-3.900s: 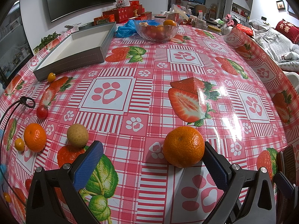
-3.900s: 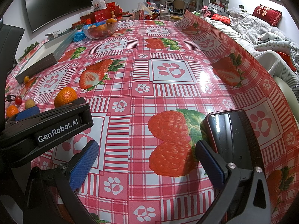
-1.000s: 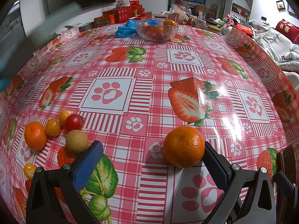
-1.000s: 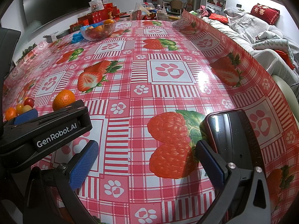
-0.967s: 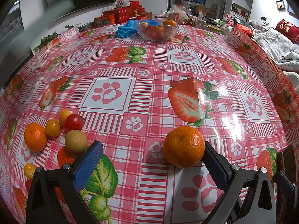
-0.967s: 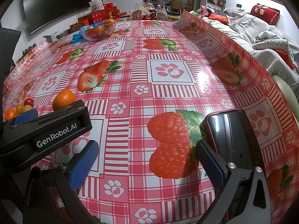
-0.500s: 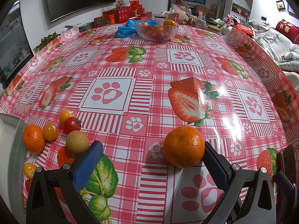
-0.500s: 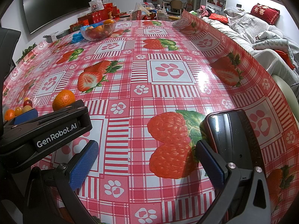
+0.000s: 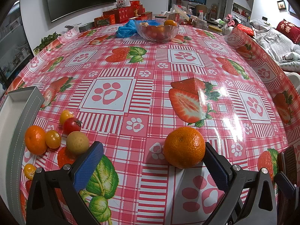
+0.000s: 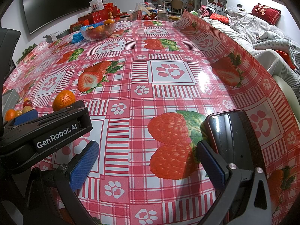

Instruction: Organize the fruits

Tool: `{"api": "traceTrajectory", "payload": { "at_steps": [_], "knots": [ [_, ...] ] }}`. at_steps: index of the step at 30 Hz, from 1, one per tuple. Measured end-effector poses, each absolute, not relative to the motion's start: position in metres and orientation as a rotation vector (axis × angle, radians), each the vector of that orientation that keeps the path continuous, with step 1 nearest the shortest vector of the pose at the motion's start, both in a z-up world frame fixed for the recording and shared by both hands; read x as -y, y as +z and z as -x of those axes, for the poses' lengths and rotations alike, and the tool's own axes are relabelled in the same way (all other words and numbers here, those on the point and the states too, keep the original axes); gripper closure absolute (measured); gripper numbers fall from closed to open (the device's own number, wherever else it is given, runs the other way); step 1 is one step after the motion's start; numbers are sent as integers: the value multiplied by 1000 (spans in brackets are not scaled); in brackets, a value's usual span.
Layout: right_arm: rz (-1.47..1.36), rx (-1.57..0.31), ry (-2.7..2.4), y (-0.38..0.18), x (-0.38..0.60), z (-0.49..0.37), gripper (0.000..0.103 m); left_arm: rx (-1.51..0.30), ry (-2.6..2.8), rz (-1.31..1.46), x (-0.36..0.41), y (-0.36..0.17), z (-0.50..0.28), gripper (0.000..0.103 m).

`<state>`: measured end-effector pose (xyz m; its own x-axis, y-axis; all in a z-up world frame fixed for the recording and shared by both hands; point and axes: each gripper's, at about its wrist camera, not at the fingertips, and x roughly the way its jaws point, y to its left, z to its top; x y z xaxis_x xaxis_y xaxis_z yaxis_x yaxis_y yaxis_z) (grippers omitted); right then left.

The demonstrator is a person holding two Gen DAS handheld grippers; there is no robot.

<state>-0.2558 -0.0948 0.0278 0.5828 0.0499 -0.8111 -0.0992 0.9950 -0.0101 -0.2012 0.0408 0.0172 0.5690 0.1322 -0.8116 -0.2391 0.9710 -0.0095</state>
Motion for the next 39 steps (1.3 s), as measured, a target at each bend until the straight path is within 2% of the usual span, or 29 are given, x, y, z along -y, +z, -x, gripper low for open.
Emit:
{"api": "traceTrajectory", "payload": {
  "at_steps": [27,31,33,39],
  "knots": [
    [57,-945,87,28,95,255,0,-945,201,112,-41,18,202,0],
    [61,-954,97,28,94,256,0,-999,143,71,-46,21,198,0],
    [62,-975,109,28,95,254,0,-1032,154,26,-46,28,197,0],
    [46,-972,136,29,99,254,0,-882,149,-62,-51,83,226,0]
  ]
}}
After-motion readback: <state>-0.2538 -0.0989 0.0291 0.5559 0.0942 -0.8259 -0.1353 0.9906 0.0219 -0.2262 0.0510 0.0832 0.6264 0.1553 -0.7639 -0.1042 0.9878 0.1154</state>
